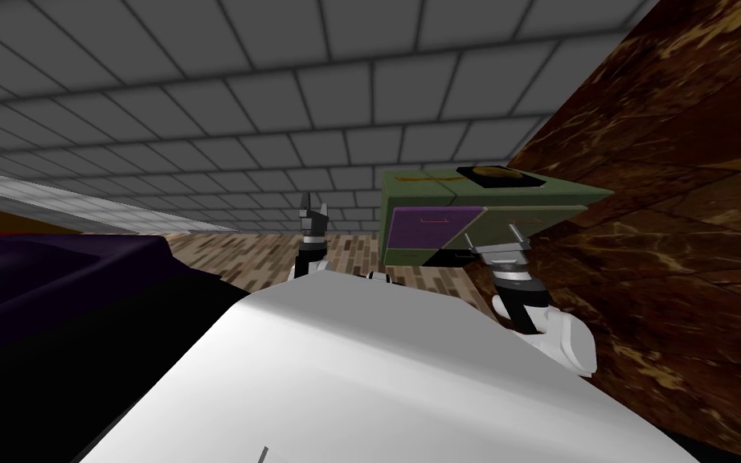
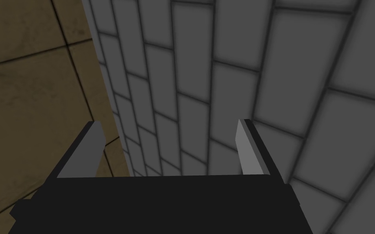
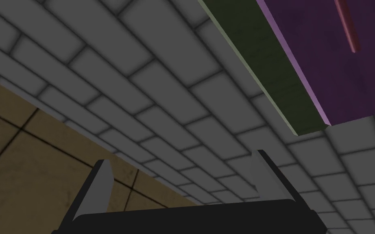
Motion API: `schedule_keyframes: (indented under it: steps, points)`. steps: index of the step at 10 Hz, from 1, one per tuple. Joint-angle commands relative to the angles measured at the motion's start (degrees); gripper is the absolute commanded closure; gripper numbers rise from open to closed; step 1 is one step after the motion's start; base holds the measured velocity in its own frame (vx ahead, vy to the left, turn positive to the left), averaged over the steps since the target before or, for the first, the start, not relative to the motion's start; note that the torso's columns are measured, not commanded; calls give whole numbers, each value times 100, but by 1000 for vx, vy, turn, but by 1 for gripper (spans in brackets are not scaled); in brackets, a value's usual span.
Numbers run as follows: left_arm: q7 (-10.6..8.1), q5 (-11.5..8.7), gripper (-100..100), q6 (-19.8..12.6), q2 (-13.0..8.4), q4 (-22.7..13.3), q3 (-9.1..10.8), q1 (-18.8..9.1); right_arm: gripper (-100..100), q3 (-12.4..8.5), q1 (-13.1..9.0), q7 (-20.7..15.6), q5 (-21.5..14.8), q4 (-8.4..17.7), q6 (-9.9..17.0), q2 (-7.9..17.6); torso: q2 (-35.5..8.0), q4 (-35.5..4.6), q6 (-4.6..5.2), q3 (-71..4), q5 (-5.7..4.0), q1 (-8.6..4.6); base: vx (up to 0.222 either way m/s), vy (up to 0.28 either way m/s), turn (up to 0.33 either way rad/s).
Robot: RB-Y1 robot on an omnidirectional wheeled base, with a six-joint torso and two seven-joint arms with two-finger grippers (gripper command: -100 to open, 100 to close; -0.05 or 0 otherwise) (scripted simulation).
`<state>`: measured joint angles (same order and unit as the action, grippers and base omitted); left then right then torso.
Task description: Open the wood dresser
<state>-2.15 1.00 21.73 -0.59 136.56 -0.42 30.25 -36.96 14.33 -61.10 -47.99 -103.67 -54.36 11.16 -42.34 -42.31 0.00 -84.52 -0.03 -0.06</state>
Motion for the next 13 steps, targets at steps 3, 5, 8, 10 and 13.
schedule_keyframes:
  steps: [3, 5, 8, 10, 13]
  points:
    - [0, 0, 0, 0, 0, 0, 0, 0, -100, -384, -234, -751, -492, 371, -163, 16, 11, 4, 0, -9, 5, 10, 63, 69, 27]
    - [0, 0, 0, 0, 0, 0, 0, 0, -100, -528, -326, -1103, -676, 524, -227, 12, 0, 1, 1, -2, 3, 3, 51, 58, 25]
    - [0, 0, 0, 0, 0, 0, 0, 0, -100, -666, -414, -1588, -853, 672, -287, 2, 4, 2, 0, -4, 2, 4, 45, 43, 23]
    - [0, 0, 0, 0, 0, 0, 0, 0, -100, -797, -500, -1897, -1022, 816, -344, -14, 7, 3, 0, -6, 4, 12, 46, 53, 25]
    - [0, 0, 0, 0, 0, 0, 0, 0, -100, -1038, -661, -2389, -1333, 1086, -447, -73, 4, 2, 1, -4, 2, 1, 44, 39, 24]
